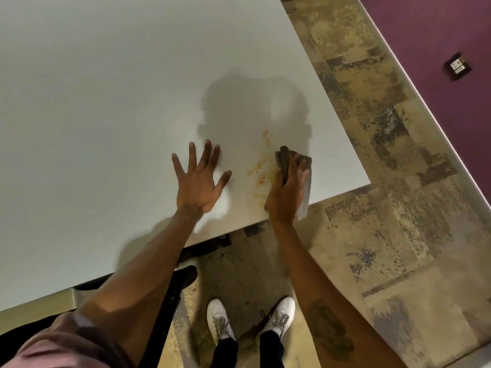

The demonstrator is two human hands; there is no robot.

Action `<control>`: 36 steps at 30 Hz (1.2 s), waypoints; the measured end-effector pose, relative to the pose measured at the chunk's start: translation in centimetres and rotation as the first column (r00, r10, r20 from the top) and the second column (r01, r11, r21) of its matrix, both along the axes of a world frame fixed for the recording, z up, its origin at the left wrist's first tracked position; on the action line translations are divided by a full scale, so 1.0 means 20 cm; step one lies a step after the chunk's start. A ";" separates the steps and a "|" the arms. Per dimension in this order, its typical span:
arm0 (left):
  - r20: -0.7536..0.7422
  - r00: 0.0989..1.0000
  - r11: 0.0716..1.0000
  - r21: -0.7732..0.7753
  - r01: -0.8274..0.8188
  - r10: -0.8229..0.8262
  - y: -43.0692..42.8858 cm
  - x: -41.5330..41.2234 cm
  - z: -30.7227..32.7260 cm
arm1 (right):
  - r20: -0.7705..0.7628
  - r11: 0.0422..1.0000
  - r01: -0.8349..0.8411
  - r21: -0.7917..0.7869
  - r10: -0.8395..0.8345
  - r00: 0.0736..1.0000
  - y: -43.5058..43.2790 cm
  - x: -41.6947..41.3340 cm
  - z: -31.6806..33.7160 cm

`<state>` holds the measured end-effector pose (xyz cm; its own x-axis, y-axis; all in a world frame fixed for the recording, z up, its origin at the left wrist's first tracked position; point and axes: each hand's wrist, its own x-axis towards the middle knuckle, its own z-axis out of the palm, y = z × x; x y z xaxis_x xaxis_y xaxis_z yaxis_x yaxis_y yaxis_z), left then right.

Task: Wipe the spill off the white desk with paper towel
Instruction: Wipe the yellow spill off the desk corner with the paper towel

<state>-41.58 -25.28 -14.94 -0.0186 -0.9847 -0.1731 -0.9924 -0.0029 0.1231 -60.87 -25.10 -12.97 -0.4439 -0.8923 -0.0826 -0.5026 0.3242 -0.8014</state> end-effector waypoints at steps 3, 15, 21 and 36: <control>-0.006 1.000 1.000 0.003 -0.008 0.008 -0.01 0.00 -0.01 | -0.033 0.996 0.092 0.000 -0.092 0.995 -0.04 0.06 -0.02; -0.030 0.999 0.987 -0.159 0.038 -0.043 -0.03 0.03 -0.08 | -0.029 0.998 -0.047 -0.051 0.045 0.999 -0.63 0.15 -0.03; -0.081 0.996 0.957 -0.290 0.018 -0.043 -0.04 0.03 -0.07 | -0.021 0.962 -0.253 -0.106 0.252 0.968 -0.92 0.12 0.00; -0.054 0.999 0.997 -0.073 -0.005 0.001 -0.04 0.03 -0.06 | -0.103 0.730 -0.682 -0.029 0.677 0.729 -1.18 0.05 0.09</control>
